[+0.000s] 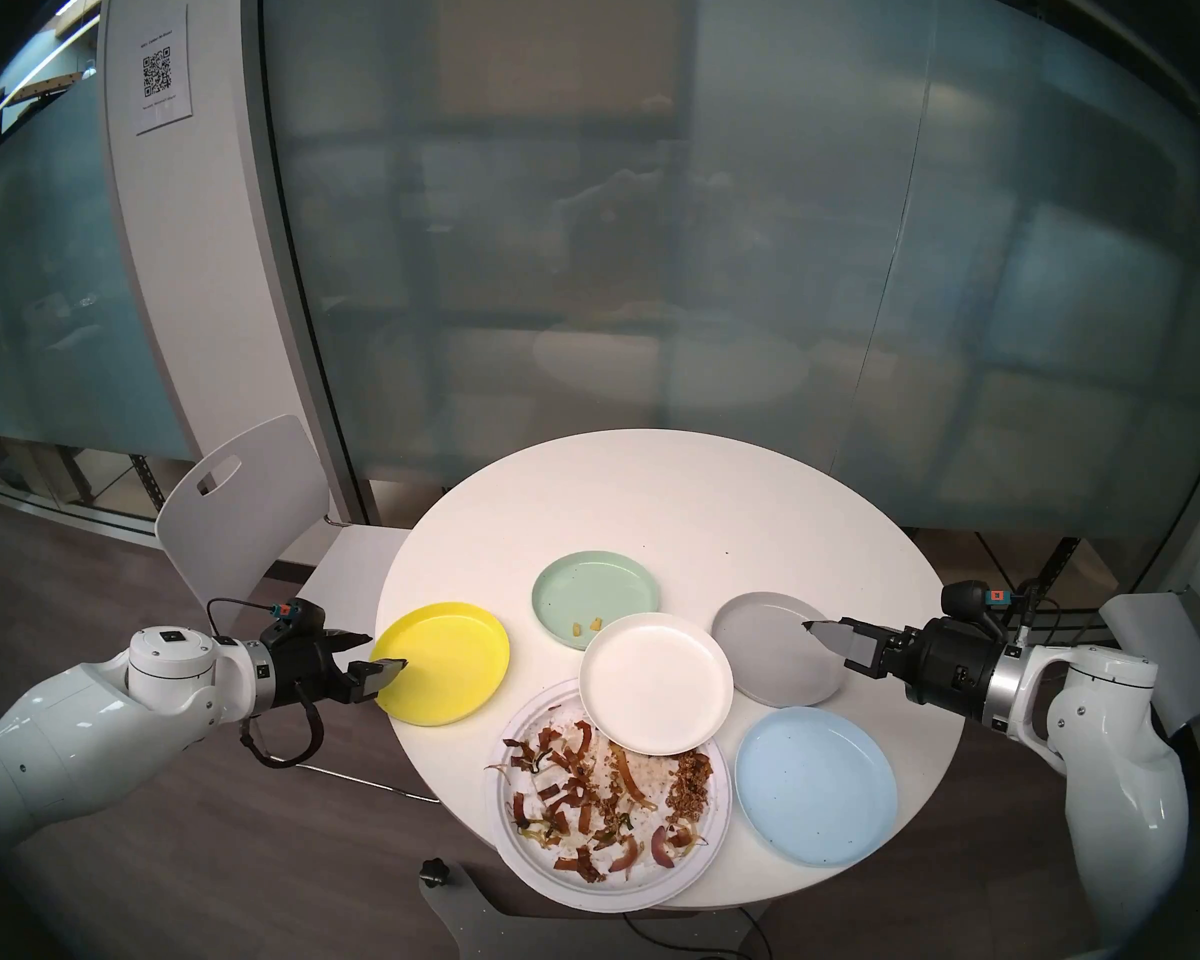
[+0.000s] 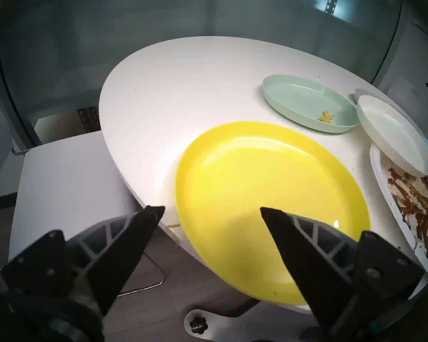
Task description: Stack the plates into one stack
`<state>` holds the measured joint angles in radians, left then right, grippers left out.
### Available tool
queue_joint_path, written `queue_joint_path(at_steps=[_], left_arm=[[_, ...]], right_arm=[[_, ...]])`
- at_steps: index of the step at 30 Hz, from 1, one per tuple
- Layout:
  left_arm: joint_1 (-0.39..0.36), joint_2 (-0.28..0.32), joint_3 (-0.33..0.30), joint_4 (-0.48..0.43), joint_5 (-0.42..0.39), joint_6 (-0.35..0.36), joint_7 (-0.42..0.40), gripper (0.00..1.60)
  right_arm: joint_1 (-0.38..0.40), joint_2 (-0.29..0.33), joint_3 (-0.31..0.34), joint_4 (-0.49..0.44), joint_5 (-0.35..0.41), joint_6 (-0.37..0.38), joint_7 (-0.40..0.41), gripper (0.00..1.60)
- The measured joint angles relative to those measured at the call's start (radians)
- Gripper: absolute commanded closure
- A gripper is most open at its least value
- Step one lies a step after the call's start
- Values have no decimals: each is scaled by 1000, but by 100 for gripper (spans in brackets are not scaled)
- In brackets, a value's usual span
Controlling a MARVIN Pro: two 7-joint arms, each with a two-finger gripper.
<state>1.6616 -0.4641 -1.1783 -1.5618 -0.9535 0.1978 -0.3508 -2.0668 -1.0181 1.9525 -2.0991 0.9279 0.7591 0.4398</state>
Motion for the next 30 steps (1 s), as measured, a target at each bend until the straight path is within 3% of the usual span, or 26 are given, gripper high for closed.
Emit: queue_joint_path(at_steps=[2,7,13,16,18,27,29,30], left_arm=[[-18,-14,8,14,10,8,1,43],[-49,-37,20,43,30,20,-5,54],[-81,-61,32,75,50,36,-26,49],[-91,-68,34,84,56,42,-35,82],[-97,-73,34,88,60,46,-41,90],[-117,-89,34,105,67,60,-66,93],[-119,-90,33,108,64,63,-71,100],[-121,-90,32,109,63,65,-73,112]], right_arm=[[0,0,0,0,0,0,0,0],[0,0,0,0,0,0,0,0],[0,0,0,0,0,0,0,0],[0,0,0,0,0,0,0,0],[0,0,0,0,0,0,0,0],[0,0,0,0,0,0,0,0],[0,0,0,0,0,0,0,0],[0,0,0,0,0,0,0,0]])
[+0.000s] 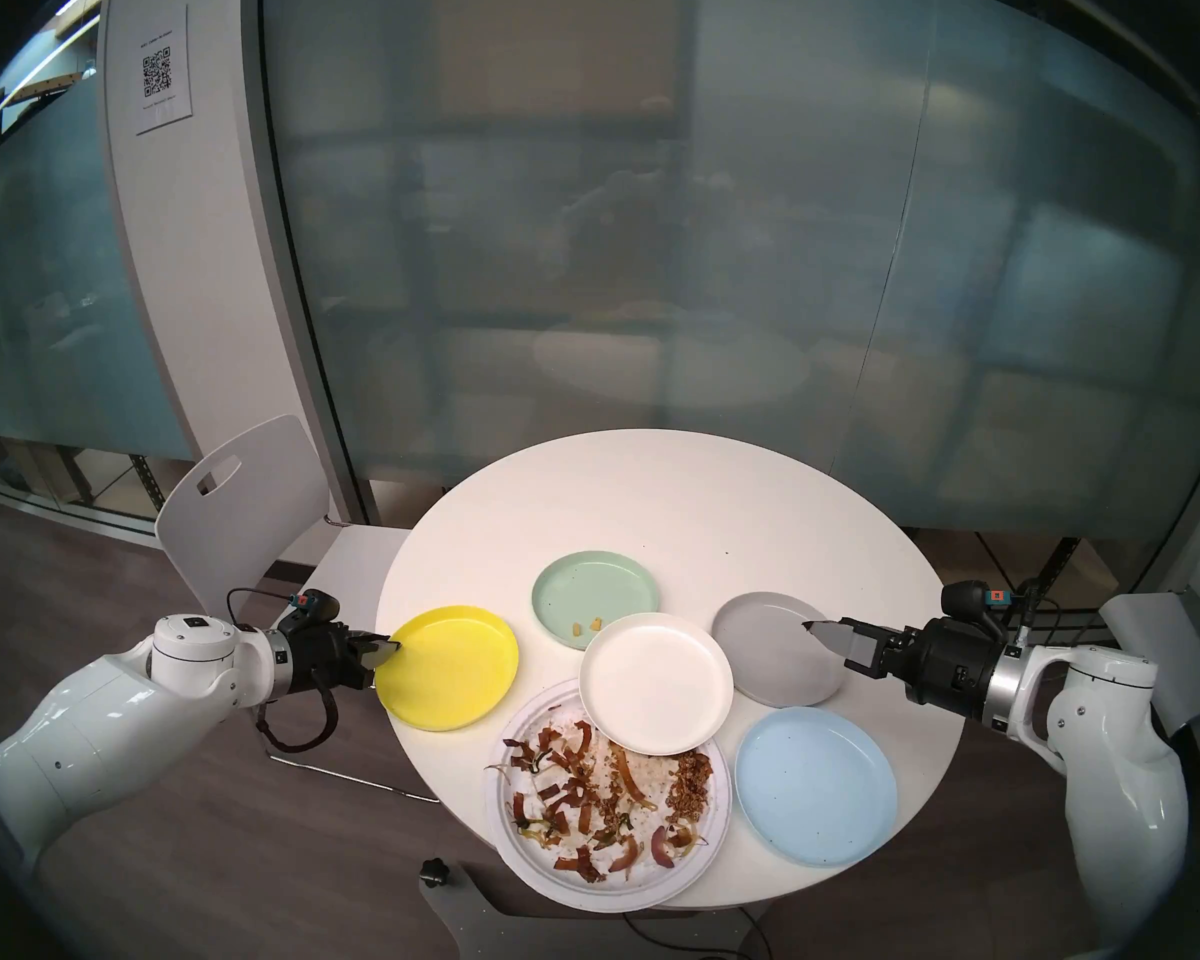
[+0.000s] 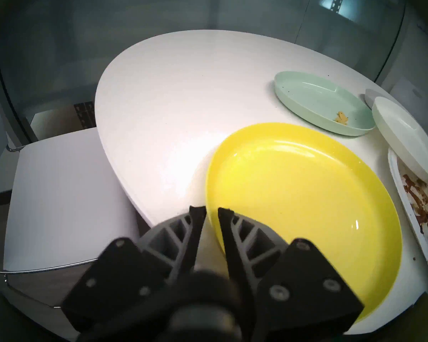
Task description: Stack the plates into one stack
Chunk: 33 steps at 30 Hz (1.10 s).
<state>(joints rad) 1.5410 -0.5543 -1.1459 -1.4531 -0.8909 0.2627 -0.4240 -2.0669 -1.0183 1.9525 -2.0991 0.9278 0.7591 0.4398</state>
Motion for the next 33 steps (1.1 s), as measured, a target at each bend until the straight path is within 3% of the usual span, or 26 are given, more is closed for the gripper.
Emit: queue_joint_path(at_steps=[2,3,4,19,33], left_arm=[[-3,-1,-1,3,-3,4,-4,136],[-4,-1,-1,4,-4,5,-5,136],[-5,-1,-1,5,-5,5,-5,160],[-26,-26,-8,28,-31,29,12,160],[-66,-75,-49,46,-135,119,48,160]], right_arm=[[0,0,0,0,0,0,0,0],[0,0,0,0,0,0,0,0],[0,0,0,0,0,0,0,0],[0,0,0,0,0,0,0,0],[0,0,0,0,0,0,0,0]])
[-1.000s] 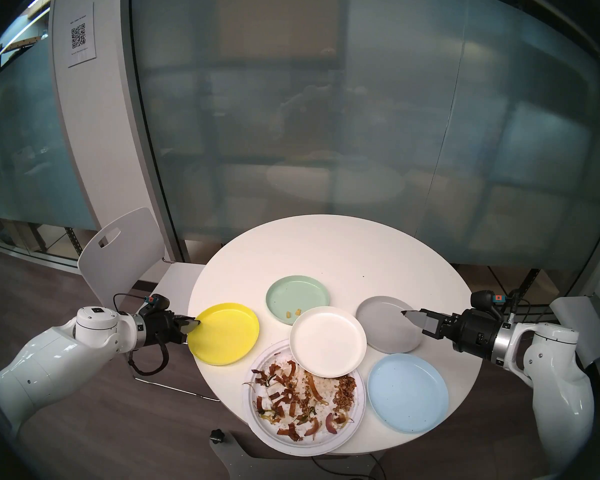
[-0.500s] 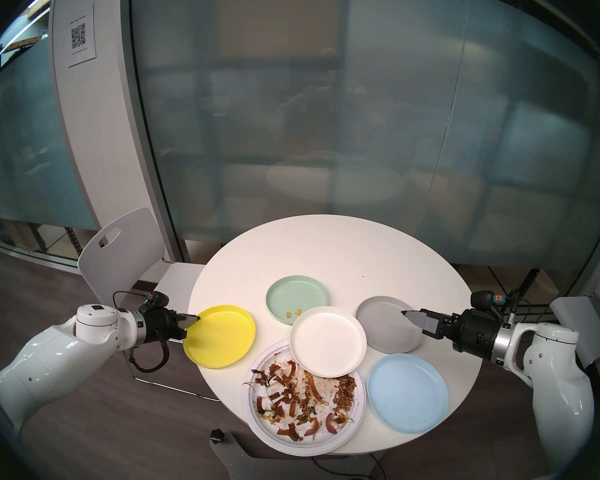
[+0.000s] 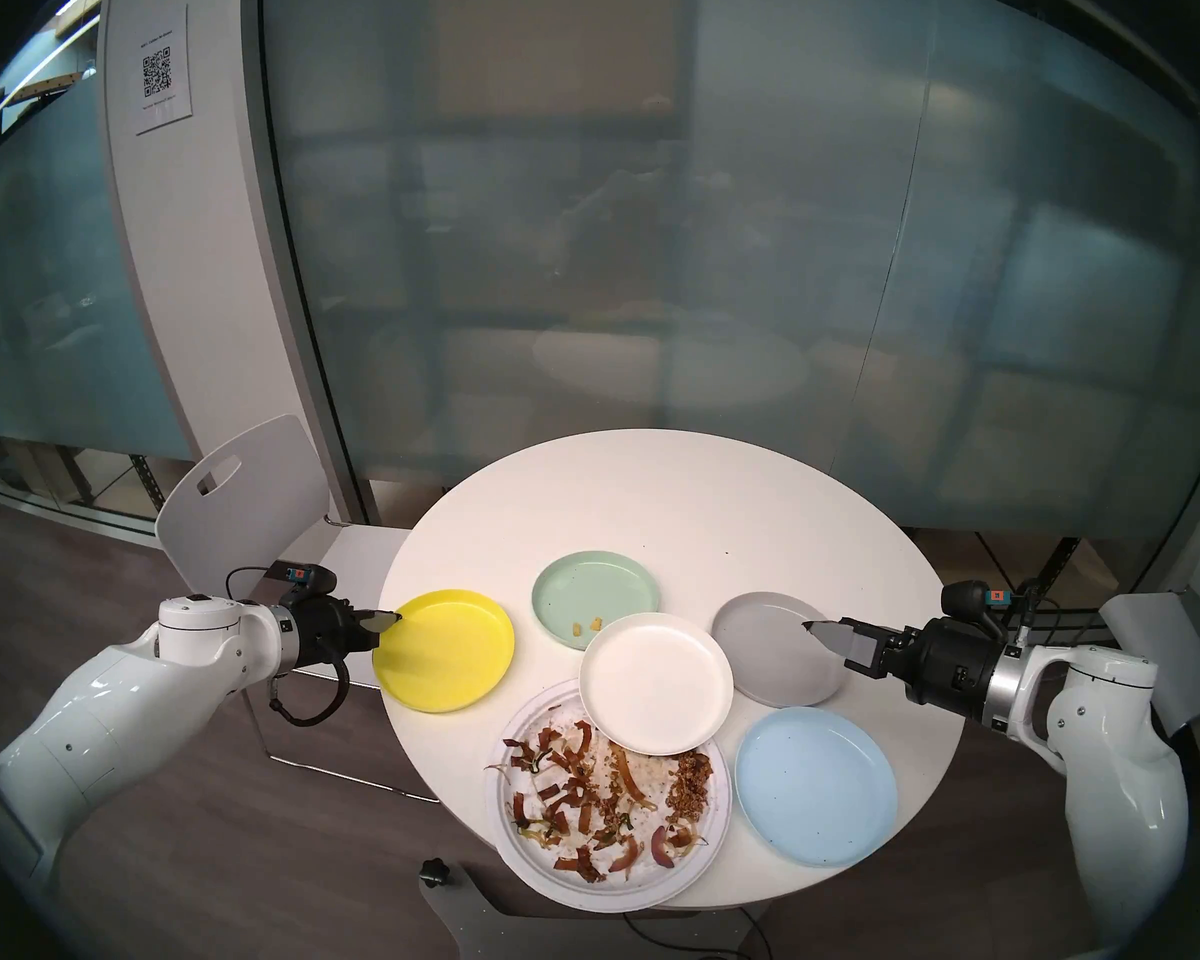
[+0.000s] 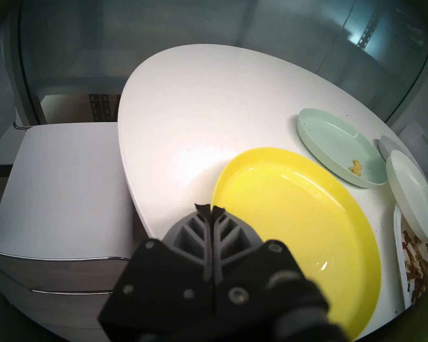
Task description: Stack the plates into one stack
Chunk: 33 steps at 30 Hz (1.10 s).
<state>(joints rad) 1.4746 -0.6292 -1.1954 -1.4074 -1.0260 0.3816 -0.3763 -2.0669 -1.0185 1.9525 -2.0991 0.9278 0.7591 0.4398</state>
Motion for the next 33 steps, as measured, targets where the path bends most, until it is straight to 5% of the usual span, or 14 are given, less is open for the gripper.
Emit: queue_joint_path(at_steps=[17,33], left_arm=[[-17,-7,-77,0,-224,172,-72,160],[-32,-61,-26,-165,-239,221,-26,160]], right_arm=[[0,0,0,0,0,0,0,0],[0,0,0,0,0,0,0,0]])
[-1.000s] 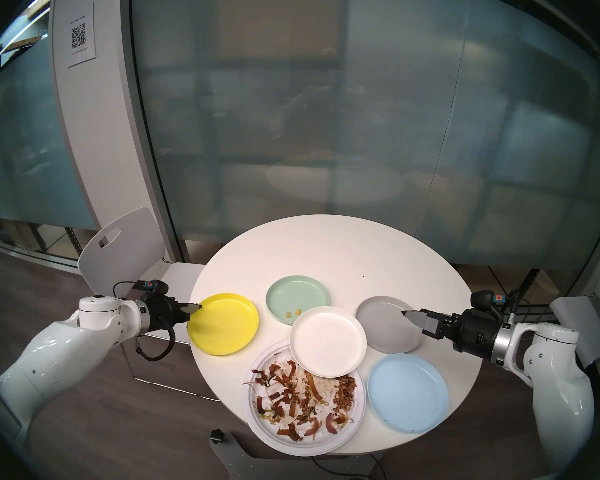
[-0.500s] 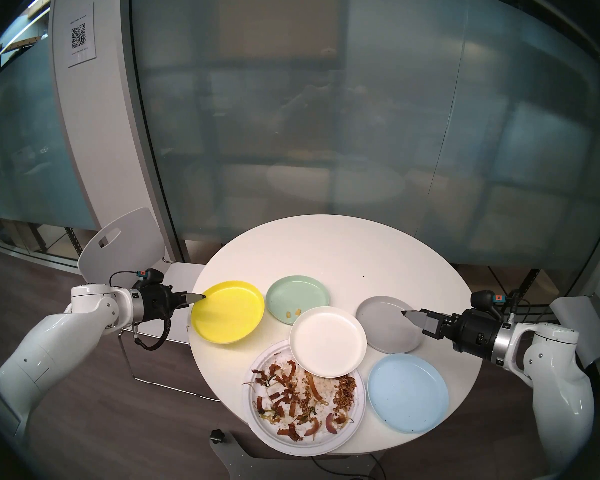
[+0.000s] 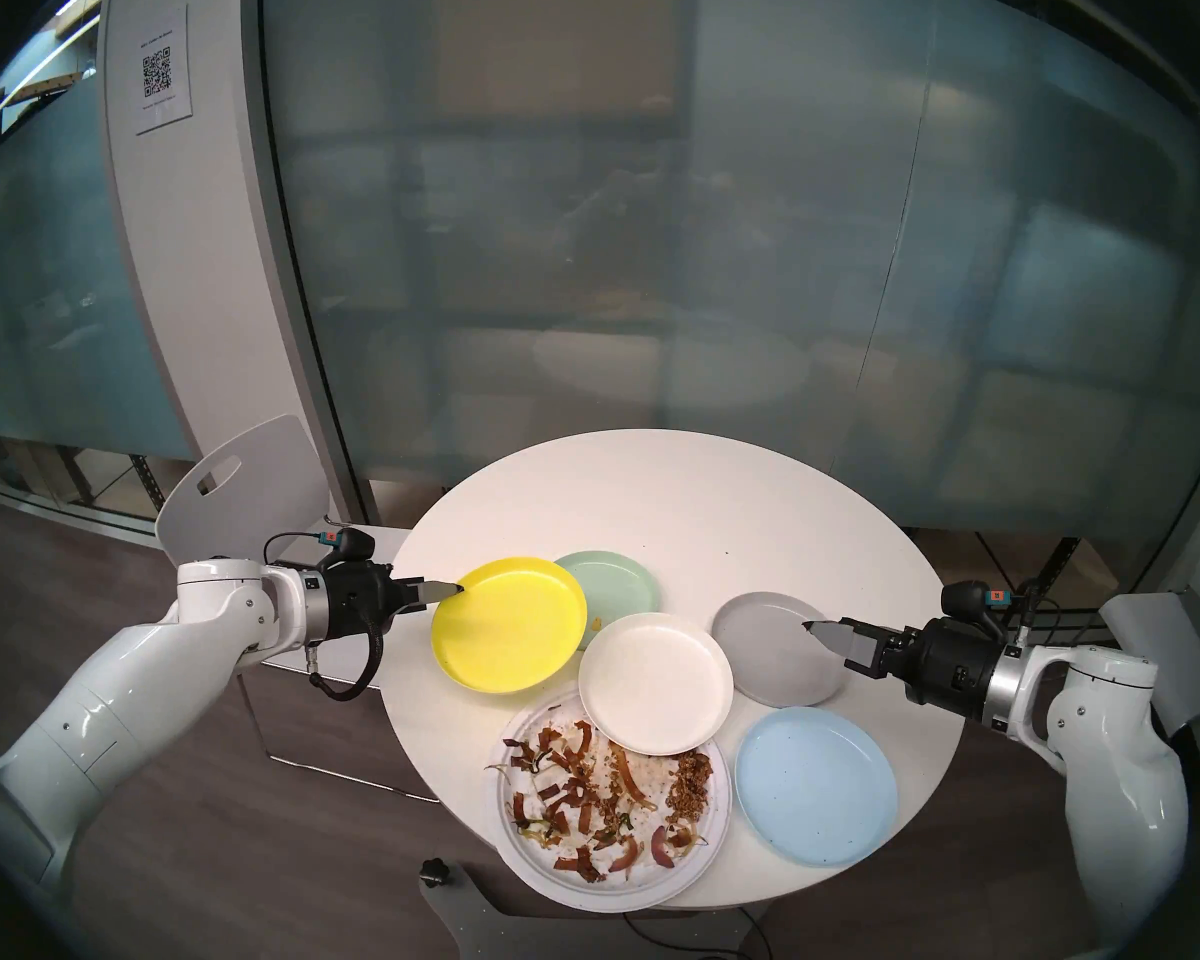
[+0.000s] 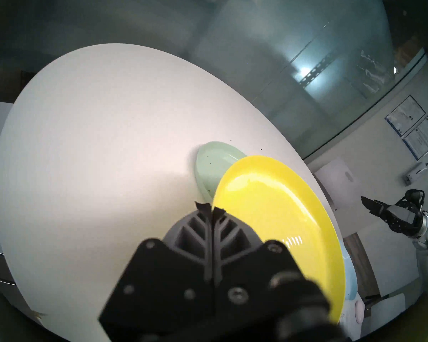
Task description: Stack the plates into one stack
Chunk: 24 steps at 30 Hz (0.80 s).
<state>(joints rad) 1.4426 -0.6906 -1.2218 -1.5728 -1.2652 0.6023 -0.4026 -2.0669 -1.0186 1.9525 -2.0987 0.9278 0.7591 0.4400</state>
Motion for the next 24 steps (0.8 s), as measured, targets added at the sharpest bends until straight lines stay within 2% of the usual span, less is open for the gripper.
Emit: queue_joint_path(at_steps=[10,24], left_arm=[[-32,-72,99,-89,55,9,102,160],[-108,-194,215,-111,136,5,224,160]], right_arm=[[0,0,0,0,0,0,0,0],[0,0,0,0,0,0,0,0]])
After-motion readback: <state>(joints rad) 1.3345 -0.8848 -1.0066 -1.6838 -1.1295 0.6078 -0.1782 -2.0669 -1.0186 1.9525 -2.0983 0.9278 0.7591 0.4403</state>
